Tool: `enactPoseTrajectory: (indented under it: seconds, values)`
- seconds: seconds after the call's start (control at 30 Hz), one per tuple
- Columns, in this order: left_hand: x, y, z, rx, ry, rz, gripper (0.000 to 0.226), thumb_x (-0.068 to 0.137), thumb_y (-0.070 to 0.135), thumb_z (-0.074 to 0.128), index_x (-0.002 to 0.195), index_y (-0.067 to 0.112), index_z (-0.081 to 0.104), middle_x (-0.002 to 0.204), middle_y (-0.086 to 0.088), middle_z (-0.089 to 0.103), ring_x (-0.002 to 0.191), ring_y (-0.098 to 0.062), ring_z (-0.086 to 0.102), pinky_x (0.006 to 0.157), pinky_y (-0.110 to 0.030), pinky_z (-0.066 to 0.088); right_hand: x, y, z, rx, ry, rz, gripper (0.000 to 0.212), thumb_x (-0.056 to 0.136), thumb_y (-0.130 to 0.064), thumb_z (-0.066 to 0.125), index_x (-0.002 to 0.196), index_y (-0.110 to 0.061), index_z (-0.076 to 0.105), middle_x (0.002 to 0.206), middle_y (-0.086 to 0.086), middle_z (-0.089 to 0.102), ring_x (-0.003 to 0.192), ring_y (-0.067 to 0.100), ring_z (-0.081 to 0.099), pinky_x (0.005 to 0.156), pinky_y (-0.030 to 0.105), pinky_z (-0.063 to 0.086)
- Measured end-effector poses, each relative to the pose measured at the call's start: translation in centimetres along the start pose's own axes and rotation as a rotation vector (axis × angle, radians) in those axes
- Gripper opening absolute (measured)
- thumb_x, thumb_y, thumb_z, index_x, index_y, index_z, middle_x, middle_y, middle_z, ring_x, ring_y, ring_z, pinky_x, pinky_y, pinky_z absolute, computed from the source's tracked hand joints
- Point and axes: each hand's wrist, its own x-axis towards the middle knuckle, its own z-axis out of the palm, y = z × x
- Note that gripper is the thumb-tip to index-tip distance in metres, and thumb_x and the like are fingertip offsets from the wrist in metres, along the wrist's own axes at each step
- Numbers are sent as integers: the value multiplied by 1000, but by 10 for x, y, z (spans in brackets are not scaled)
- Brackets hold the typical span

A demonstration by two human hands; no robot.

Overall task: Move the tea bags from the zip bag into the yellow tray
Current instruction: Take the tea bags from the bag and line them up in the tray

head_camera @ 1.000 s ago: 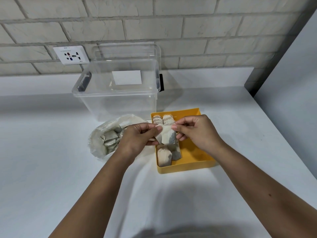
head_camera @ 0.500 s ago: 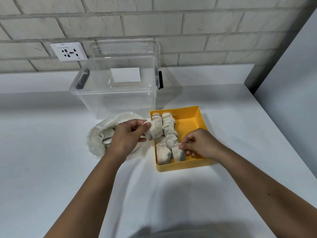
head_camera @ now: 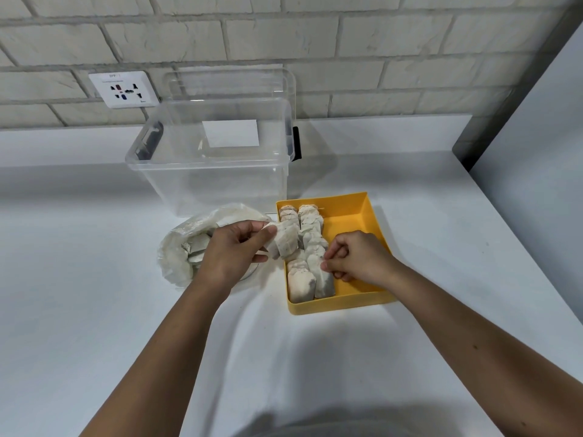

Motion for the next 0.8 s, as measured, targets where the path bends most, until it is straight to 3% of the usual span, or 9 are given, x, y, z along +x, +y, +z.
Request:
enactPoseTrajectory:
  seconds: [0.1,0.17,0.27,0.47,0.63,0.8]
  values:
    - [-1,4,3,-15,-66,-9,16,90,23,71,98,10,76,94,-18,73,79,-19,66,71,-27,61,-5,-14,-13,-96,91,-89,31,73,-35,83,99,-24,69,85,-10,67,74,0,61,68,20,48]
    - [-2,7,7,-12,-112,-2,13,90,23,72,94,12,77,81,-9,71,77,-18,66,71,-28,61,-11,-30,-21,-45,106,-160,40,70,-41,83,106,-30,68,91,-13,64,66,-10,55,62,10,39]
    - [-3,12,14,-16,-175,30,8,90,19,71,89,13,76,73,-1,67,70,-11,63,70,-27,61,-19,-50,-26,40,94,-243,34,71,-32,85,101,-23,73,83,-12,64,58,-13,52,58,3,38]
    - [-5,15,15,20,-167,66,9,89,19,73,92,12,77,78,-5,71,69,-7,65,66,-22,58,-25,-49,-29,-23,141,-250,10,76,-23,82,81,-16,76,54,-24,58,54,-12,53,54,5,38]
    - [-3,8,8,28,-89,50,10,89,22,73,95,15,77,80,-3,72,70,-10,65,70,-28,60,-28,-23,-29,-169,-90,-82,13,76,-33,81,81,-26,73,72,-15,64,65,-4,56,58,7,38]
    - [-3,5,10,39,-106,38,8,89,22,73,93,17,77,74,3,72,68,-8,65,69,-28,59,-23,-11,-15,-145,-196,16,16,75,-28,83,87,-22,75,73,-13,67,69,0,59,63,13,43]
